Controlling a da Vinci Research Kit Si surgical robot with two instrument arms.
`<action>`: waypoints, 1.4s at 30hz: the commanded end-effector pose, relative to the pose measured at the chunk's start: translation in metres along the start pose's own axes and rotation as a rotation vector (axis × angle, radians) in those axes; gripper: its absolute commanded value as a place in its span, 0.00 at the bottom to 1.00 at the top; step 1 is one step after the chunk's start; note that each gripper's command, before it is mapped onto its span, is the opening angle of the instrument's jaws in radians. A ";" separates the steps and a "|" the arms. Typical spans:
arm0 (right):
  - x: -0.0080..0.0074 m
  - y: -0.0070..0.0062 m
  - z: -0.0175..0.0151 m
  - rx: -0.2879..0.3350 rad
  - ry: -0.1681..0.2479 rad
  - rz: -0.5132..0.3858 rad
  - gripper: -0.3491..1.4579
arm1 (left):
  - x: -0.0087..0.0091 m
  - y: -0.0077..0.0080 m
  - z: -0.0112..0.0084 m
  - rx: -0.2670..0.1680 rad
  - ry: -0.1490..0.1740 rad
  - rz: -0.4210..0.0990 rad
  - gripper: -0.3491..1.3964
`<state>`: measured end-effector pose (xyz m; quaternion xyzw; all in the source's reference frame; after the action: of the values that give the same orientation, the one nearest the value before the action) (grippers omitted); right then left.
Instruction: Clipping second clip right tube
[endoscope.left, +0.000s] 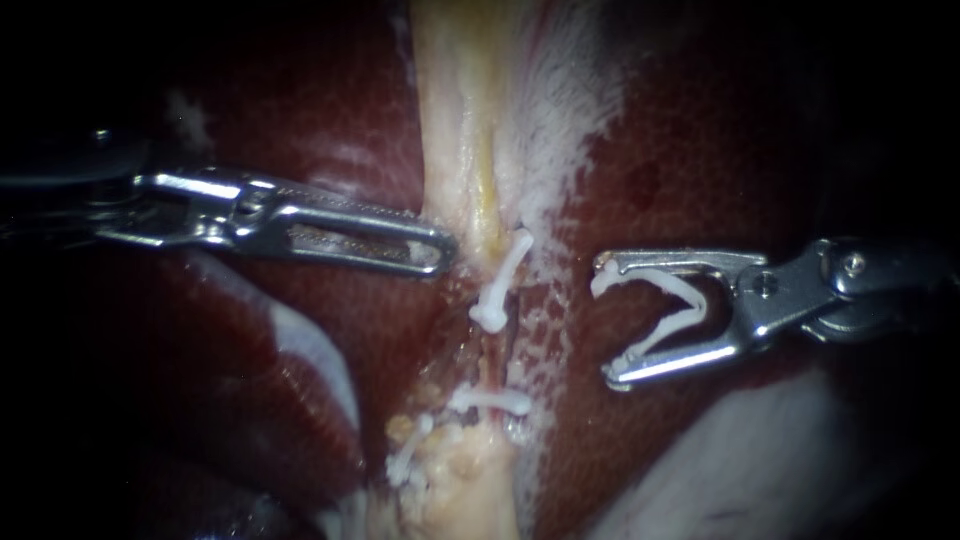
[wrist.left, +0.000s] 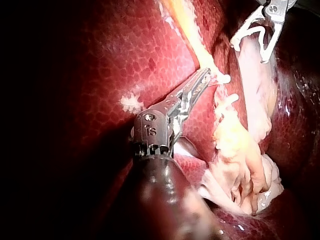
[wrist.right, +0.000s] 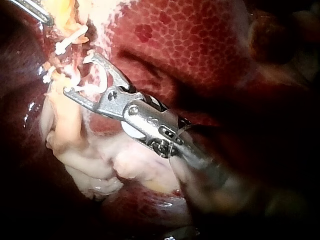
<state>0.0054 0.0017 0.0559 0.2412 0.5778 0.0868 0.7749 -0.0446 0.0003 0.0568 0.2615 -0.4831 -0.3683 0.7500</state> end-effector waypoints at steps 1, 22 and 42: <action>0.0000 0.0000 0.0000 0.000 0.000 0.000 0.52 | 0.0000 0.0000 0.0000 -0.001 0.000 0.000 0.04; -0.0060 -0.0009 0.0068 0.008 -0.007 0.113 0.52 | -0.0039 -0.0049 -0.0054 0.004 -0.022 -0.024 0.04; -0.0075 -0.0009 0.0134 0.056 -0.018 0.153 0.52 | -0.0059 -0.0070 -0.0092 -0.008 -0.063 -0.020 0.04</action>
<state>0.0157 -0.0060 0.0649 0.3076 0.5525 0.1273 0.7641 -0.0397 0.0012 0.0448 0.2511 -0.5025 -0.3861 0.7317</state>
